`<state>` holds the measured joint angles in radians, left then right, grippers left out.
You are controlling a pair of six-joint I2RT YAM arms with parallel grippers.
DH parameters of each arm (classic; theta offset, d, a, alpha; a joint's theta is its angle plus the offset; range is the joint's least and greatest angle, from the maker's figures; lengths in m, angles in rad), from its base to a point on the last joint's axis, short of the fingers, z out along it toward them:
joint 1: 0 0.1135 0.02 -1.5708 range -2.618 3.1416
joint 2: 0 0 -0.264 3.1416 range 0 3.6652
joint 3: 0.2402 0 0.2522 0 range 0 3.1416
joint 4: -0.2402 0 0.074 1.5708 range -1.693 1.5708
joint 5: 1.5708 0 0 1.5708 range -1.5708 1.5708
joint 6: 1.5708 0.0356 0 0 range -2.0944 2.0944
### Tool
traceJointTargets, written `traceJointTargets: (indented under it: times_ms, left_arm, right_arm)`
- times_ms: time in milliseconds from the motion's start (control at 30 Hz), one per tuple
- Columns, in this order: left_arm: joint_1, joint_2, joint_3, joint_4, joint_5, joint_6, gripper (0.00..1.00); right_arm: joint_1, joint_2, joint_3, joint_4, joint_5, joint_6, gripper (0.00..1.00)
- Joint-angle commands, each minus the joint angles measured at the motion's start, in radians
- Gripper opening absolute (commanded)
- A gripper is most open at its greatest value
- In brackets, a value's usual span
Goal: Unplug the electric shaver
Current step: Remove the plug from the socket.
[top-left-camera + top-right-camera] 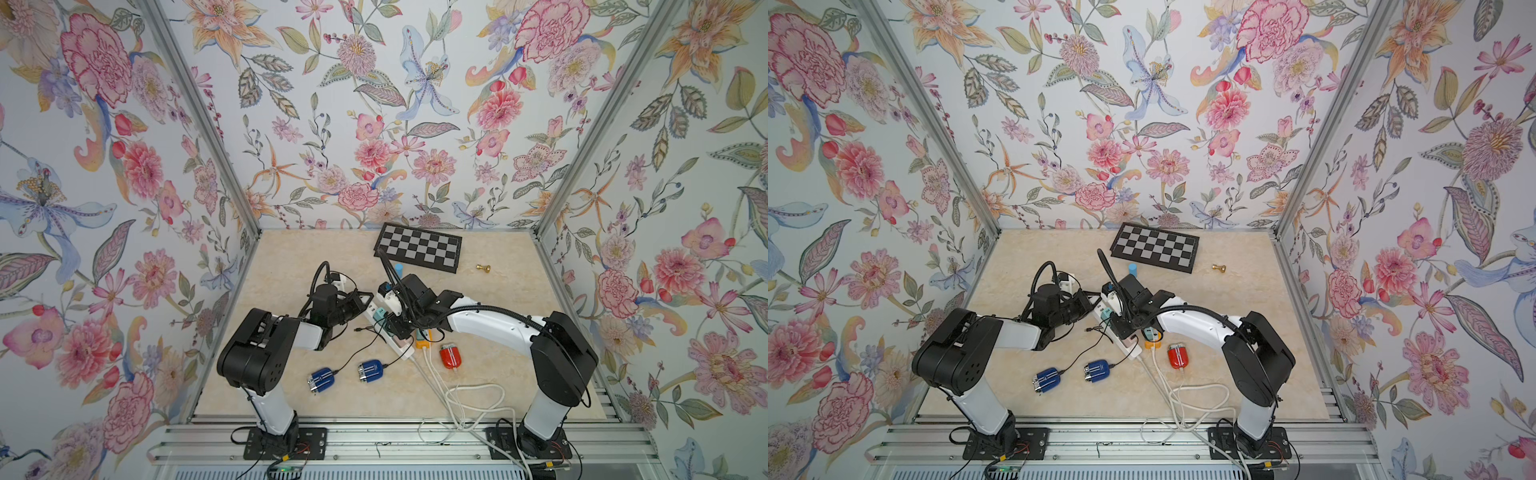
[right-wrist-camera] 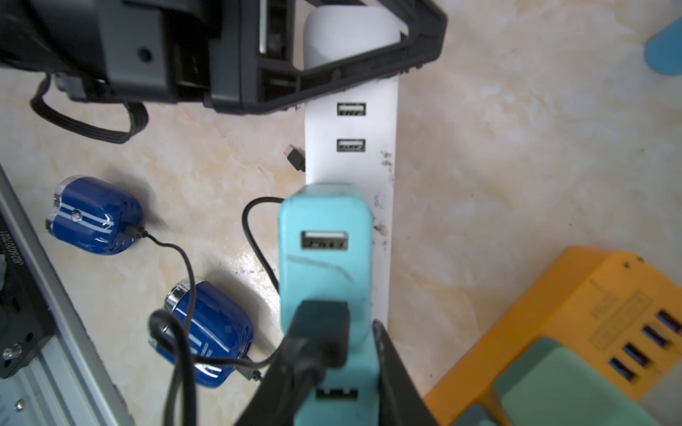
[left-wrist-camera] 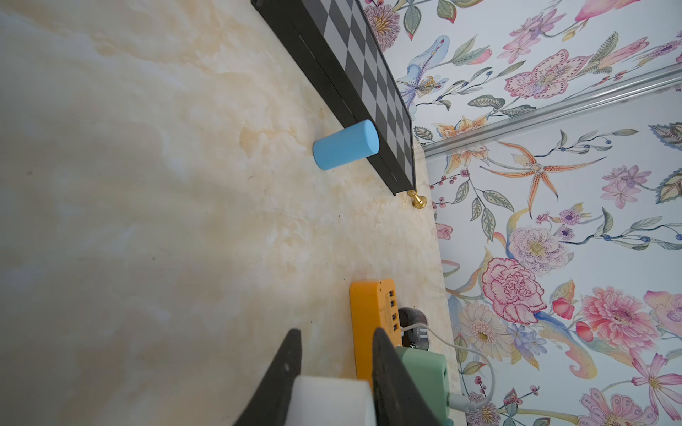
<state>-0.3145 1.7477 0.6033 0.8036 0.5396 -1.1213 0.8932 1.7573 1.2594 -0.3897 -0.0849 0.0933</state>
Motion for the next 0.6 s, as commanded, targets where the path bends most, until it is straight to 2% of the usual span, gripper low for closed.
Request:
traceJointTargets:
  times_ms: [0,100,167,233,367,467,567]
  left_arm:
    - [0.01,0.03,-0.009,-0.073,-0.06,0.112,0.0]
    - [0.009,0.036,-0.004,-0.072,-0.057,0.112,0.0]
    - [0.009,0.038,0.001,-0.072,-0.056,0.11,0.0]
    - [0.01,0.038,0.004,-0.073,-0.054,0.112,0.0]
    - [0.01,0.029,0.004,-0.086,-0.056,0.121,0.0]
    - [0.01,0.029,0.004,-0.088,-0.061,0.122,0.0]
    - [0.009,0.036,0.005,-0.078,-0.061,0.114,0.0]
  right_arm:
    - [0.033,-0.093,0.029,0.086,0.253,-0.09,0.0]
    - [0.078,-0.093,0.028,0.086,0.325,-0.151,0.0]
    - [0.085,-0.08,0.03,0.08,0.324,-0.158,0.0]
    - [0.059,-0.074,0.029,0.079,0.259,-0.117,0.0]
    - [-0.049,-0.089,0.0,0.11,0.039,0.008,0.0]
    - [-0.094,-0.093,-0.011,0.121,-0.062,0.036,0.0]
    - [-0.074,-0.087,-0.008,0.12,-0.031,0.013,0.0]
